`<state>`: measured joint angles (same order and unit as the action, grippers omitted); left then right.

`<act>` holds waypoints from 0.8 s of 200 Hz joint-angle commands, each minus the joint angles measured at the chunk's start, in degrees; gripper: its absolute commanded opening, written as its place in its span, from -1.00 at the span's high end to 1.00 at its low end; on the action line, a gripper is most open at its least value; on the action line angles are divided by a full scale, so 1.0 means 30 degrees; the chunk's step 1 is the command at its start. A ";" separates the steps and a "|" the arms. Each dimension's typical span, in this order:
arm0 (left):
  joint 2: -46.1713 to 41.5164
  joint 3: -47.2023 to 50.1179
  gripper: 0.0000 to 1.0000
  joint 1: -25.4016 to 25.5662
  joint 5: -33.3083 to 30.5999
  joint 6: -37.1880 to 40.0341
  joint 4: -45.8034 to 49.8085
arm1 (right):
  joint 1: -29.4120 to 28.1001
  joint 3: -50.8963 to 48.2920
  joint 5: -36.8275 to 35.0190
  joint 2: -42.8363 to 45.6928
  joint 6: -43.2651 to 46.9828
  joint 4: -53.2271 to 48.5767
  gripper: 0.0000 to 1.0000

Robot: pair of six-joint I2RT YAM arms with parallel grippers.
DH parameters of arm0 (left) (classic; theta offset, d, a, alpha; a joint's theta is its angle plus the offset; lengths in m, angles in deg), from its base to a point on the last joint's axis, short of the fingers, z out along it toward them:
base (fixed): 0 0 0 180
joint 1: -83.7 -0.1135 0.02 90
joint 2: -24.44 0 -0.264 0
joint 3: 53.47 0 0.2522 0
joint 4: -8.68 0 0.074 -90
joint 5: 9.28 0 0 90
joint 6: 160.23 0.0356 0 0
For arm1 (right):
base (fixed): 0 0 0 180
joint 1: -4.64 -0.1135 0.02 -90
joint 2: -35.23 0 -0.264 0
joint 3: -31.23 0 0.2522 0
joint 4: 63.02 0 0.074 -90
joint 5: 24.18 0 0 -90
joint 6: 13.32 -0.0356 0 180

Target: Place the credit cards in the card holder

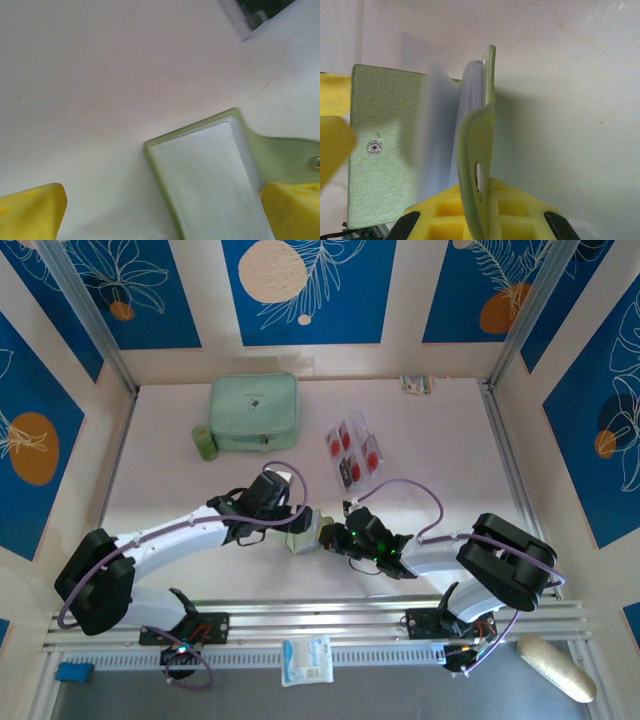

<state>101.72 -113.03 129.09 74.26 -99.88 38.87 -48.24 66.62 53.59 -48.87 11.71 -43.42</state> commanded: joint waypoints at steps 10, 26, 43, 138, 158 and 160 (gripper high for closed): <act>-0.0315 -0.0514 -1.00 -0.0011 0.0755 -0.0325 -0.0172 | -0.0009 -0.0218 -0.0670 0.0233 -0.0229 0.0216 1.00; -0.0288 -0.0264 -1.00 -0.0005 0.0442 -0.0406 -0.0187 | -0.0006 -0.0246 -0.0655 0.0261 -0.0251 0.0216 1.00; -0.0321 0.0154 -1.00 0.0014 -0.0104 -0.0514 -0.0089 | 0.0009 -0.0292 -0.0710 0.0324 -0.0270 0.0199 1.00; 0.1644 0.1116 -1.00 -0.0485 -0.5003 -0.0600 0.3976 | -0.0009 -0.0604 -0.0933 0.0289 -0.0462 0.0245 1.00; 0.3119 0.0573 -1.00 -0.0477 -0.5365 -0.0223 0.4347 | 0.0009 -0.0612 -0.0911 0.0302 -0.0490 0.0271 1.00; 0.3265 0.0527 -1.00 -0.0479 -0.5410 -0.0166 0.4356 | -0.0005 -0.0616 -0.0928 0.0313 -0.0492 0.0274 1.00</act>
<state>107.03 -109.93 128.10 61.52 -101.65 47.50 -48.24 65.48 52.48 -48.87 10.64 -43.40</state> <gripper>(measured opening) 0.998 0.063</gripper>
